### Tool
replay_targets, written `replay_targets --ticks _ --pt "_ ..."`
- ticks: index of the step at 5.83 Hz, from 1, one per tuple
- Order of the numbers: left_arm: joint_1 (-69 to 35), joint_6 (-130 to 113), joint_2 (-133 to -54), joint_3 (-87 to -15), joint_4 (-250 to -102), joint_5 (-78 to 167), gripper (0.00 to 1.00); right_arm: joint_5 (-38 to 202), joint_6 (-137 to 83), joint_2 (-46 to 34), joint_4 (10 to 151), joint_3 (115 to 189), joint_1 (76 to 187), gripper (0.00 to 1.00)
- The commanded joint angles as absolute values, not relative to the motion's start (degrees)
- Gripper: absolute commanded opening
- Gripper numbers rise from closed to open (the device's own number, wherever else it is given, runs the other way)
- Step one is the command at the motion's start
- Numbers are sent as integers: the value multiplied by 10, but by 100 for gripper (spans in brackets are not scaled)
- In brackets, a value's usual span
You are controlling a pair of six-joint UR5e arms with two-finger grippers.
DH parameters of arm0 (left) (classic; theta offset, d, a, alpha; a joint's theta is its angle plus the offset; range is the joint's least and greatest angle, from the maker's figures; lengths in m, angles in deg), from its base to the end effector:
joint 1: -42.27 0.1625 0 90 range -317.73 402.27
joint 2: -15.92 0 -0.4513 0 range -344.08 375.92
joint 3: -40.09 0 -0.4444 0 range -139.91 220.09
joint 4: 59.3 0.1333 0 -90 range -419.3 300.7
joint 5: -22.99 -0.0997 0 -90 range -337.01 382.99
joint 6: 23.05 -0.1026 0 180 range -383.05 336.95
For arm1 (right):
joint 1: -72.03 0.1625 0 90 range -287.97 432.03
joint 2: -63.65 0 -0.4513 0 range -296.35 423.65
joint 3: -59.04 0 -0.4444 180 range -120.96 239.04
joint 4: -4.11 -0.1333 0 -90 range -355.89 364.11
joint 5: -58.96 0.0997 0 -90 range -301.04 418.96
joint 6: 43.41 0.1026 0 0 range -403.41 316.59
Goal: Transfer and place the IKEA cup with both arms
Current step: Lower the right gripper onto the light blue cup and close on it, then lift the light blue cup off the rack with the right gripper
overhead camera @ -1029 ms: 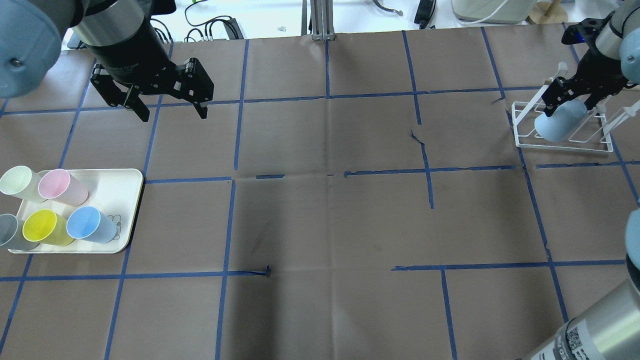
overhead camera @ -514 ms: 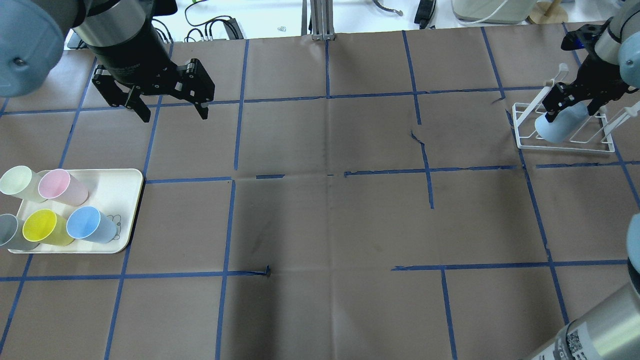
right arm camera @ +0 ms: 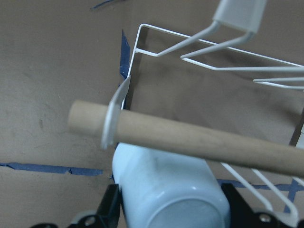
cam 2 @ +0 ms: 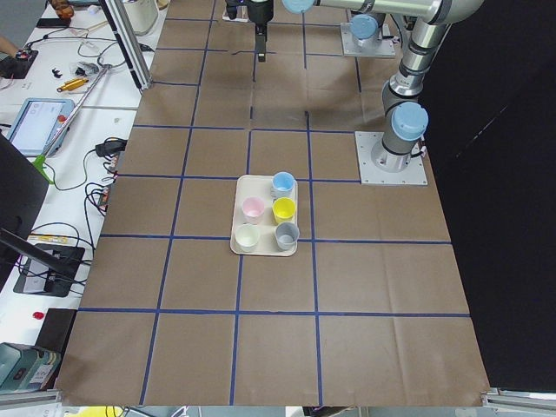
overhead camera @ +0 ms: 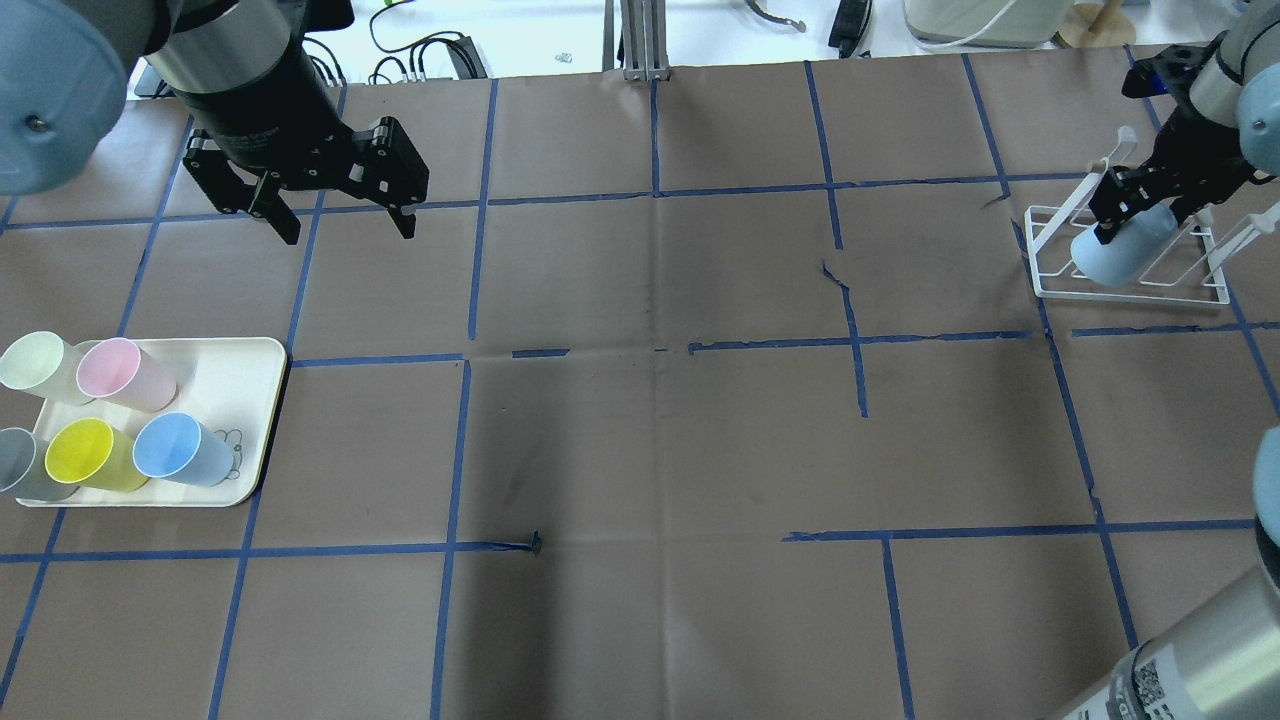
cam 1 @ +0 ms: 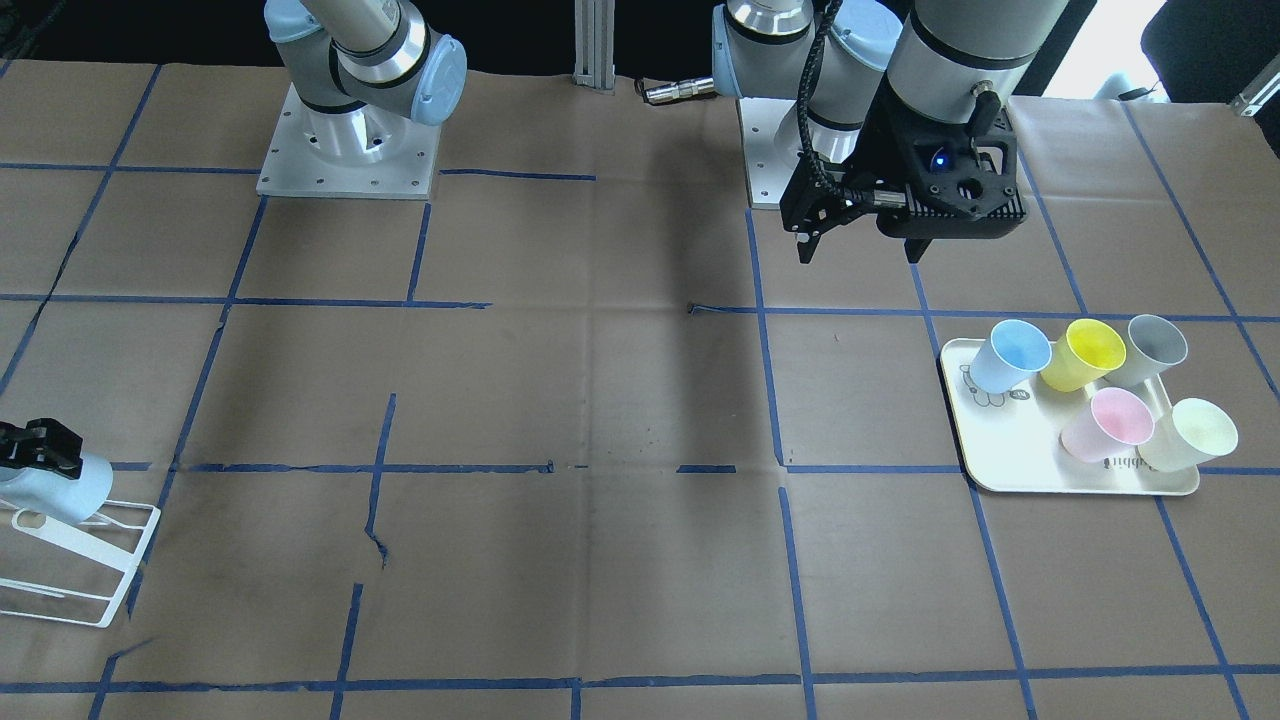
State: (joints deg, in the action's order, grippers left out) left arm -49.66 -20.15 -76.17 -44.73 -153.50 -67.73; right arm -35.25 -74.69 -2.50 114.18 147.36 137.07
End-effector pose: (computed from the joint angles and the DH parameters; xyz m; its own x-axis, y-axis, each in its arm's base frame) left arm -0.1507 -0.5531 0.5330 -0.9998 -0.0167 -0.0135 -0.0169 0.9997 0.0187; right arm -0.1771 -0.6785 0.3017 -0.9927 -0.1128 0.0437 -0.1096 0.9915 0.0694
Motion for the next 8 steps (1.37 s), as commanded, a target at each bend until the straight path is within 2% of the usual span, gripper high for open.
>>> replay_targets --ticks 1,5,8 --pt "-497 -201 -759 -447 -1535 -678 98 -353 -747 -29 1137 1469 1371 50" --pt "-497 -200 -765 -446 -1534 -676 98 -334 -756 -116 1098 1453 1376 50" --pt "-497 -200 -764 -447 -1534 -676 98 -167 -756 -177 926 1418 1375 48"
